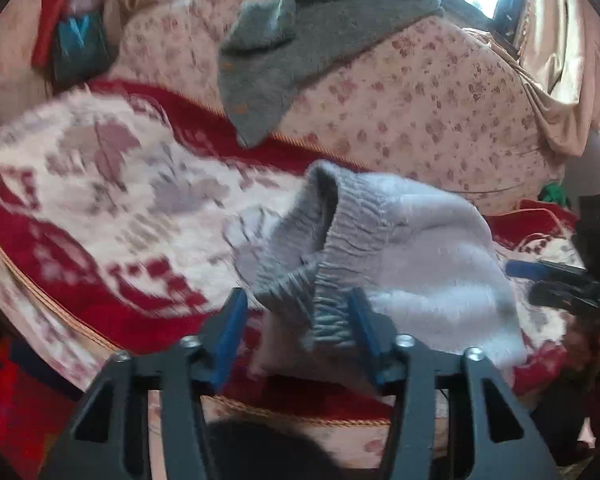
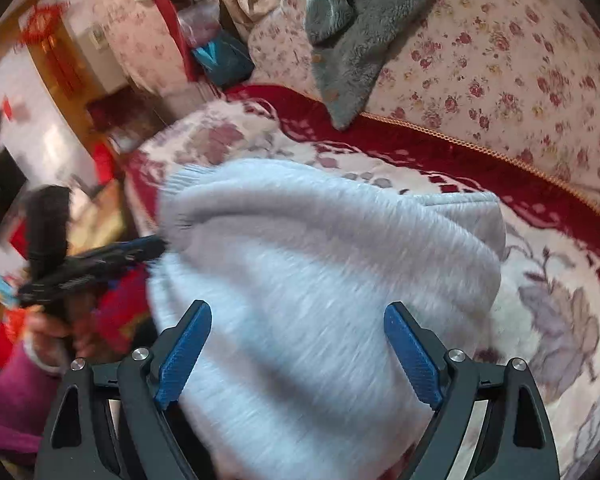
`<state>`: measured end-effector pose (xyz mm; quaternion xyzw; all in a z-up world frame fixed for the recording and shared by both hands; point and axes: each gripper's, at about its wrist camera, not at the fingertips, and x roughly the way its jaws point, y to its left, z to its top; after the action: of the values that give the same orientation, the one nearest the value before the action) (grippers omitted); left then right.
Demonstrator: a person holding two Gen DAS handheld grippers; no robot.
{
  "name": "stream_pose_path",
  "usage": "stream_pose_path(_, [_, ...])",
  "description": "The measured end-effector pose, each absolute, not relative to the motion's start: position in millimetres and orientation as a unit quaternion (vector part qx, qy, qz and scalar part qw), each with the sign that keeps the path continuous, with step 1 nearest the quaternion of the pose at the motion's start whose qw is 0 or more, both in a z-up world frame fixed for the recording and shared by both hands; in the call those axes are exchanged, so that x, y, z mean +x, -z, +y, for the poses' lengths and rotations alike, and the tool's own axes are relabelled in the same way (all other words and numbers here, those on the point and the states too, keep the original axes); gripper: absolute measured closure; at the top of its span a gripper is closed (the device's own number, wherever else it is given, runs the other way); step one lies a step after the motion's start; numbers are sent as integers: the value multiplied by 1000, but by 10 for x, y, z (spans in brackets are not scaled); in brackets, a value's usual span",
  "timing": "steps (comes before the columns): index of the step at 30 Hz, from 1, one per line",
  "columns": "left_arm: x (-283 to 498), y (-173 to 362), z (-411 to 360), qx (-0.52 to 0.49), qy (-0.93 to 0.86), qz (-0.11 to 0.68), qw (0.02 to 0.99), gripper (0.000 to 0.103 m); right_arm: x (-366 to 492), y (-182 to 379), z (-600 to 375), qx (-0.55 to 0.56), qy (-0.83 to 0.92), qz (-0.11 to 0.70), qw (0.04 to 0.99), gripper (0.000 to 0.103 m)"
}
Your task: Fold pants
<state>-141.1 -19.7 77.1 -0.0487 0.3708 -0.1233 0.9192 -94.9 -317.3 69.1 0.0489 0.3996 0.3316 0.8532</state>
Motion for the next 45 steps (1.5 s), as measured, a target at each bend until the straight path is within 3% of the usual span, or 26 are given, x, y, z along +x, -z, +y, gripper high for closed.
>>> stream_pose_path(4, [-1470, -1087, -252, -38, 125, 335, 933, 30, -1317, -807, -3240, 13, -354, 368, 860, 11])
stream_pose_path(8, [-1421, -1291, -468, -30, 151, 309, 939, 19, -1714, -697, -3007, -84, -346, 343, 869, 13])
stream_pose_path(10, [-1347, -1320, -631, -20, 160, 304, 939, 19, -1825, -560, -2863, -142, -325, 334, 873, 26])
stream_pose_path(11, [-1276, -1312, -736, -13, 165, 304, 938, 19, -1851, -472, -2778, -169, -315, 335, 871, 45])
stream_pose_path(12, [-1241, -1304, -795, -10, 166, 304, 938, 19, -1837, -386, -2707, -189, -308, 341, 868, 57])
stream_pose_path(13, [-1169, -1277, -893, -8, 169, 308, 936, 19, -1841, -301, -2640, -216, -293, 338, 868, 58])
stream_pose_path(15, [-1066, -1234, -1000, -10, 179, 317, 931, 19, -1871, -197, -2556, -262, -266, 318, 872, 71])
stream_pose_path(16, [-1015, -1205, -1045, -8, 179, 320, 930, 19, -1881, -219, -2560, -256, -265, 318, 874, 74])
stream_pose_path(17, [-953, -1171, -1091, -4, 176, 324, 930, 19, -1891, -290, -2583, -240, -270, 323, 875, 84])
stream_pose_path(20, [-794, -1047, -1159, 0, 175, 341, 924, 19, -2053, -521, -2626, -241, -281, 306, 877, 87])
stream_pose_path(28, [-562, -776, -1125, -15, 158, 368, 916, 19, -2109, -143, -2593, -262, -293, 345, 852, 87])
stream_pose_path(31, [-534, -763, -1137, -7, 153, 364, 919, 19, -2029, -120, -2641, -237, -301, 352, 854, 83])
stream_pose_path(32, [-521, -761, -1137, -11, 153, 364, 919, 19, -2008, -205, -2701, -216, -313, 355, 854, 78])
stream_pose_path(34, [-493, -754, -1140, -12, 150, 360, 921, 19, -1954, -336, -2810, -186, -341, 366, 846, 56])
stream_pose_path(35, [-473, -737, -1146, -11, 145, 357, 923, 19, -1908, -449, -2897, -168, -342, 362, 851, 39])
stream_pose_path(36, [-456, -728, -1146, -12, 143, 356, 924, 19, -1882, -517, -2946, -162, -334, 354, 858, 33])
stream_pose_path(45, [-335, -643, -1152, -5, 119, 353, 928, 18, -850, -739, -3505, -90, -181, 326, 923, 32])
